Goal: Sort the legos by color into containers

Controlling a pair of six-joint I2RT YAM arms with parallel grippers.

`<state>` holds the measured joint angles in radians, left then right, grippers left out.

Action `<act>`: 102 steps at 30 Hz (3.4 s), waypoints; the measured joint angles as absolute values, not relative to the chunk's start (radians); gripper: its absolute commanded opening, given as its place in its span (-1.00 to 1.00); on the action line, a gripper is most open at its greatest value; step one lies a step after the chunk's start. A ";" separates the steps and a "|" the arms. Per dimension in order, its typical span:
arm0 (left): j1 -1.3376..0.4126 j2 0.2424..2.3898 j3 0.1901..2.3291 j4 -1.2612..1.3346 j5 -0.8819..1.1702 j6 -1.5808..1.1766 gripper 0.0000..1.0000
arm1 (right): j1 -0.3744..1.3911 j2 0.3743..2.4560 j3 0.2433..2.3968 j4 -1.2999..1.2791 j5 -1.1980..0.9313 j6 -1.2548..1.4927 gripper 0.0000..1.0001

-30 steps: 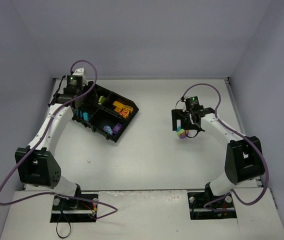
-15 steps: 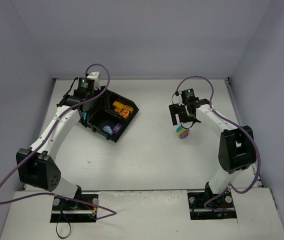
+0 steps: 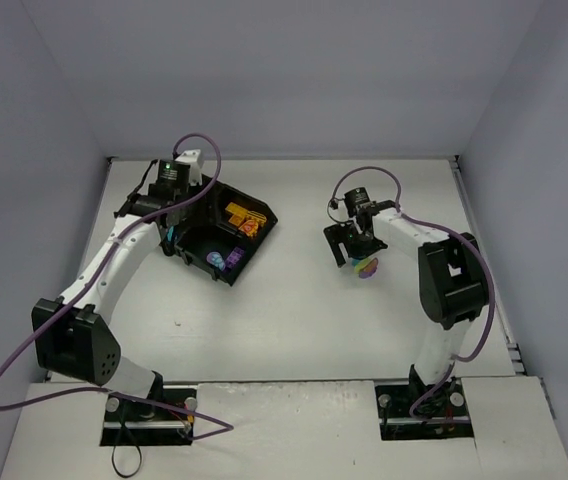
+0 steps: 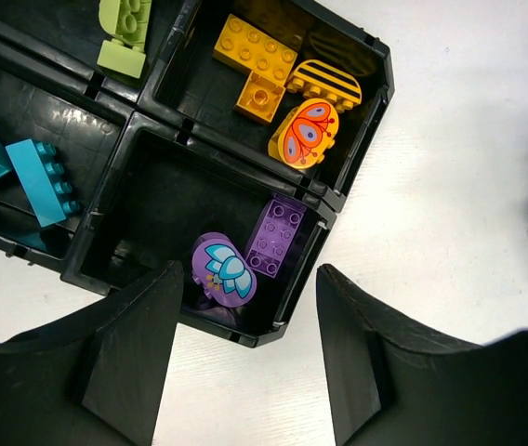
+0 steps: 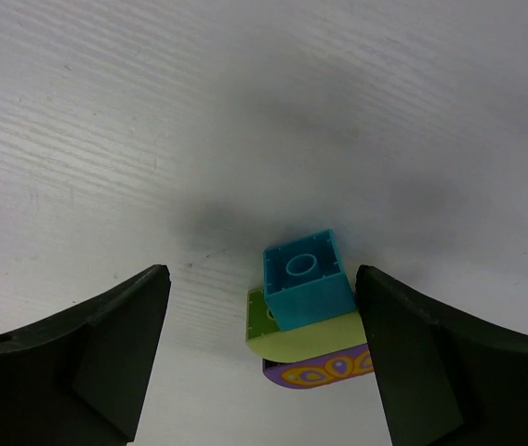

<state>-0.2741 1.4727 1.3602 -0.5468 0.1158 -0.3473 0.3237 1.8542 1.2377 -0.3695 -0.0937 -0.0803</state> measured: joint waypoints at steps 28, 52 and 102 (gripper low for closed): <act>-0.276 1.453 1.344 -0.548 0.176 -0.345 0.07 | 0.353 1.902 1.243 -0.373 0.002 0.032 -0.92; -0.458 1.414 1.304 -0.463 0.318 -0.298 0.07 | 0.049 1.520 1.073 -0.297 0.003 0.405 0.80; -1.245 2.170 1.437 0.328 0.284 -0.266 0.08 | -0.247 1.180 0.991 -0.336 -0.298 0.519 1.00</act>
